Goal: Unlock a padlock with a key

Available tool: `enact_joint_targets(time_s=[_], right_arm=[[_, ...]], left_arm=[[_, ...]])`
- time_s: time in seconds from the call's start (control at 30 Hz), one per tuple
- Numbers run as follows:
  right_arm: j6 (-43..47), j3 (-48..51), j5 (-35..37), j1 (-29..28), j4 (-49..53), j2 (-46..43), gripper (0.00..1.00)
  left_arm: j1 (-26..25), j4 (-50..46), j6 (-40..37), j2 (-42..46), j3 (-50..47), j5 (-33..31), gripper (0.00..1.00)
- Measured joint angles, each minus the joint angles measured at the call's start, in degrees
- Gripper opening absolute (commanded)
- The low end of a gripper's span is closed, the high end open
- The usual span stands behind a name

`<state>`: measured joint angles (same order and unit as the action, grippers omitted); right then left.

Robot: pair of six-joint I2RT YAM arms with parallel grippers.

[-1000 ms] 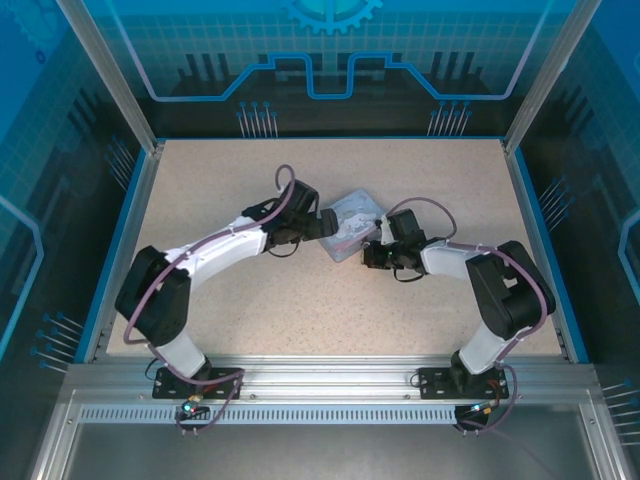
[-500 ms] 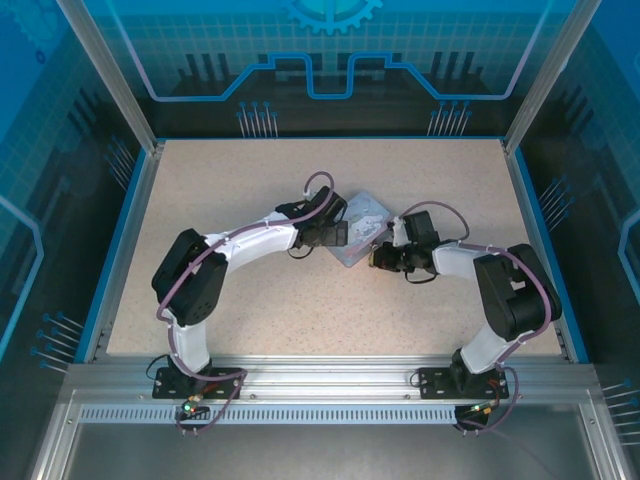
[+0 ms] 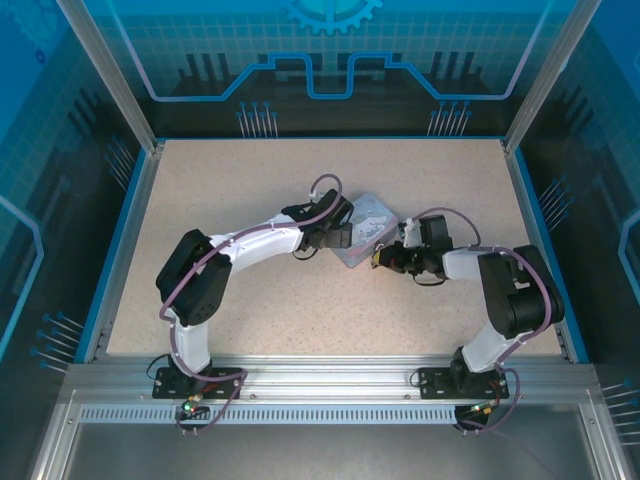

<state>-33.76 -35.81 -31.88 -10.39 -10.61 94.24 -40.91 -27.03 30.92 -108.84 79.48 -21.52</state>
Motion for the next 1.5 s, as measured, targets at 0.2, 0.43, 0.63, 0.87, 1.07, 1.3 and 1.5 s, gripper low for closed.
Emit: enact_joint_targets(time_s=[0.2,0.43,0.63,0.87,1.07,1.3,1.5], right_arm=[[-1.2,0.26,-1.6,0.57,-1.7,0.55,0.0],[-2.75,0.26,-1.84,0.79,-3.78,2.19,0.0],[-4.28,0.7,-2.08,1.62,-5.88,2.51,0.0],[-5.49,1.03,-2.71,2.71,-7.48,2.54,0.0],[-6.16,1.33,-2.95,3.23,-8.07,2.54,0.0],[-6.8,1.75,-2.95,3.8,-8.87,2.54,0.0],[-7.41,2.16,-2.91,4.33,-9.44,2.54,0.0]], left_arm=[[-0.11,0.09,0.0,-0.07,0.0,-0.15,0.99],[-0.11,0.13,0.0,-0.09,0.0,-0.15,0.99],[-0.11,0.28,0.0,-0.17,0.0,-0.15,0.99],[-0.15,0.55,0.0,-0.26,0.0,-0.15,0.99],[-0.15,0.59,0.0,-0.31,0.0,-0.13,0.99],[-0.15,0.63,0.02,-0.31,0.0,-0.13,0.99],[0.0,0.26,-0.02,-1.29,1.62,-0.13,0.99]])
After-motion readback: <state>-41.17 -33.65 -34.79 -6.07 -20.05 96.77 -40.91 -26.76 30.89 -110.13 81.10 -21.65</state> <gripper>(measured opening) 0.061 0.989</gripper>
